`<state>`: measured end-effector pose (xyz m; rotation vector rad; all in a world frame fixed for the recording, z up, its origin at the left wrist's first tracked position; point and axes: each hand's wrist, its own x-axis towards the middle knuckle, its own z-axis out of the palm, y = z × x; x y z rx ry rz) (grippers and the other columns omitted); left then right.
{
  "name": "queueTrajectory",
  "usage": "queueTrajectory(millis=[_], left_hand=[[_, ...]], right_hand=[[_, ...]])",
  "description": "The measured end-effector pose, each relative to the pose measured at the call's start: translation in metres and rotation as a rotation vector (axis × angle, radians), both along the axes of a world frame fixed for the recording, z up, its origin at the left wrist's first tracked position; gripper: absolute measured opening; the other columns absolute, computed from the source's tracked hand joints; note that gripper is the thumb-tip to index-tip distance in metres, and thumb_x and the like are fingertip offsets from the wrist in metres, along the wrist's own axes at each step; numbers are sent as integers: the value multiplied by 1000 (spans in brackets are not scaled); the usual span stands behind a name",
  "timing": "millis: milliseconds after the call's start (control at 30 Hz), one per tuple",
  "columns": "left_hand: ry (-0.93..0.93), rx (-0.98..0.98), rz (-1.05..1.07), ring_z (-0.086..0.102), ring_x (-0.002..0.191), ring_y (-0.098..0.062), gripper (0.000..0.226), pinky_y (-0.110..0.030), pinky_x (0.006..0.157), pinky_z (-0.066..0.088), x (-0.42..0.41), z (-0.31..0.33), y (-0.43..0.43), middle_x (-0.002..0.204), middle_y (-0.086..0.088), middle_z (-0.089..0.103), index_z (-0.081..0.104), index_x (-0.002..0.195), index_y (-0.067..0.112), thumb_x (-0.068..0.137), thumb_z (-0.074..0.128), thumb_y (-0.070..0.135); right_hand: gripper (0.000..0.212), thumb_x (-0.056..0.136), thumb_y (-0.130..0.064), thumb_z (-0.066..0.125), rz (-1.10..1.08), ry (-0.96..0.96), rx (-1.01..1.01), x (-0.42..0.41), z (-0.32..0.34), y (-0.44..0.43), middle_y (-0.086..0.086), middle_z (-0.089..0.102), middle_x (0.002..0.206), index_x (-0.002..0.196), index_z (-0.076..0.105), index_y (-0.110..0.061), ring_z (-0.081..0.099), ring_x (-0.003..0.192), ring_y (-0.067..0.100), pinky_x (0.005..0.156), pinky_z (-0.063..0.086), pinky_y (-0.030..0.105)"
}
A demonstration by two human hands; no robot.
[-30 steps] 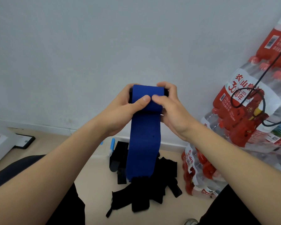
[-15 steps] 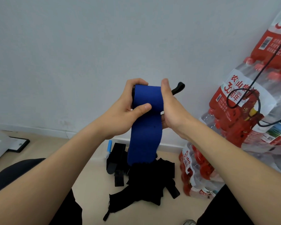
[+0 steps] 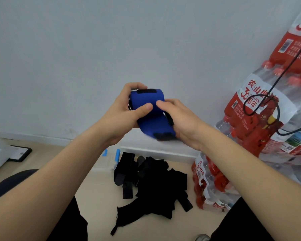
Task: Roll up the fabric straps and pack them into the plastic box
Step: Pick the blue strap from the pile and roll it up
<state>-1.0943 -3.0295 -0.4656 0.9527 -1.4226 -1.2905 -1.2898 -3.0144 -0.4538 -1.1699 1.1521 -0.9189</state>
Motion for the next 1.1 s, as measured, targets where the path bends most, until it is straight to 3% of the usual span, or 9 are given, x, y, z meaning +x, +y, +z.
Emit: queueTrajectory(millis=[133, 233, 333, 433, 500, 667, 767, 933, 1100], left_hand=[[-68, -65, 65, 75, 97, -24, 51, -36, 79, 66, 5, 1, -3, 129, -14, 68, 70, 125, 25, 92, 74, -13], [-45, 8, 90, 78, 99, -36, 50, -48, 86, 68, 7, 3, -6, 123, -20, 71, 74, 122, 21, 92, 62, -17], [-2, 119, 17, 78, 101, -38, 48, -54, 86, 67, 8, 6, -6, 119, -18, 76, 75, 121, 15, 84, 49, 0], [-36, 130, -49, 77, 106, -40, 61, -55, 89, 66, 6, 5, -1, 129, -19, 71, 75, 122, 15, 68, 48, 7], [-99, 90, -78, 78, 106, -41, 62, -55, 91, 66, 2, 3, 2, 132, -19, 67, 74, 124, 17, 68, 52, 6], [-139, 43, -49, 81, 102, -32, 39, -50, 87, 67, -6, 0, 3, 123, -14, 72, 74, 124, 23, 85, 75, 24], [-149, 49, -53, 80, 105, -30, 28, -51, 87, 67, -6, 0, 3, 120, -13, 74, 76, 122, 24, 95, 78, 32], [-181, 29, -66, 77, 110, -26, 25, -48, 88, 67, -10, 3, 9, 125, -10, 72, 70, 124, 21, 113, 55, 37], [-171, 21, -36, 71, 121, -11, 38, -40, 88, 67, -21, 1, 20, 146, -1, 53, 58, 134, 30, 115, 36, 54]], right_hand=[[35, 113, -29, 48, 73, -58, 28, 0, -1, 4, 17, 72, 77, 146, 40, -21, 74, 66, 43, 59, 62, 42], [35, 111, -18, 34, -10, -230, -51, -5, 7, 0, 24, 74, 86, 142, 51, -15, 77, 78, 46, 63, 63, 42], [38, 101, 4, 46, -10, -71, -183, -15, 8, -3, 17, 76, 88, 128, 68, -12, 79, 85, 33, 72, 63, 39], [22, 96, -16, 80, -56, 334, -366, -23, 2, -4, 4, 61, 78, 115, 72, -23, 61, 69, 14, 70, 53, 32], [20, 94, -31, 84, -54, 463, -461, -26, 0, -5, 0, 55, 80, 110, 74, -26, 53, 70, 13, 70, 49, 30], [23, 98, -25, 81, -85, 436, -638, -23, -5, -7, -4, 77, 102, 109, 71, -43, 69, 91, 15, 81, 62, 39], [15, 97, -27, 81, -134, 429, -633, -20, -10, -10, 4, 78, 98, 112, 77, -30, 69, 90, 25, 84, 61, 47], [17, 90, -31, 88, -182, 438, -653, -18, -11, -7, 4, 75, 84, 97, 80, -17, 64, 77, 9, 70, 48, 22], [27, 93, -42, 85, -251, 412, -686, -1, -5, 1, -4, 63, 70, 73, 72, -28, 64, 78, 18, 77, 53, 35]])
